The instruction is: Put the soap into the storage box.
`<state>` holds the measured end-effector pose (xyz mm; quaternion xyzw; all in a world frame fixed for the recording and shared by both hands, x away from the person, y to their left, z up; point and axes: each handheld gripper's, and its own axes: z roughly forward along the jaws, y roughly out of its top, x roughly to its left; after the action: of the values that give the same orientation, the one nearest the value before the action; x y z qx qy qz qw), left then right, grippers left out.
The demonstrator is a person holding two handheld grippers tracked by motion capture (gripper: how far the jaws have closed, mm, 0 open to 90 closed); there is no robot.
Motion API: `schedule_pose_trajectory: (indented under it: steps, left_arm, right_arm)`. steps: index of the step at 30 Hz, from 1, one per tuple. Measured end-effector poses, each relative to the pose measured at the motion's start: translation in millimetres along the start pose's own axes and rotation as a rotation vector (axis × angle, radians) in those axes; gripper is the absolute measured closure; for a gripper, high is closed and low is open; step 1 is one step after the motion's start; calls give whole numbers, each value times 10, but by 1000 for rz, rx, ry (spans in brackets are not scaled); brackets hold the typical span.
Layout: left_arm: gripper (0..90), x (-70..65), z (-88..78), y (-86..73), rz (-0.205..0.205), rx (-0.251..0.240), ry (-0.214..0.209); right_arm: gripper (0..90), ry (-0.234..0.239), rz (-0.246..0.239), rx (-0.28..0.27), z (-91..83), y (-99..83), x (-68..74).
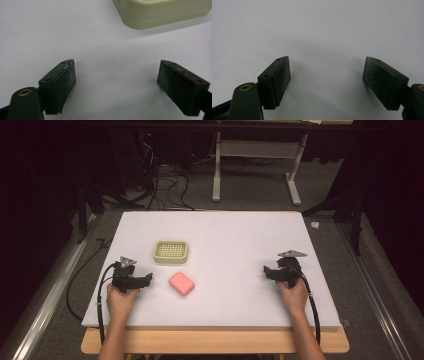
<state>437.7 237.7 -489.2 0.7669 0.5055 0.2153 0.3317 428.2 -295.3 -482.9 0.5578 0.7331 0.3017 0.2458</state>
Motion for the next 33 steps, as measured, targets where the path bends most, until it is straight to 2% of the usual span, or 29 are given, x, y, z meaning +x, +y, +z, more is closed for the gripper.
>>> schedule_pose_trajectory:
  steps: [33]
  left_arm:
    - [160, -2, -3, 7, -3, 6, 1]
  right_arm:
    - [218, 3, 2, 0, 4, 0, -7]
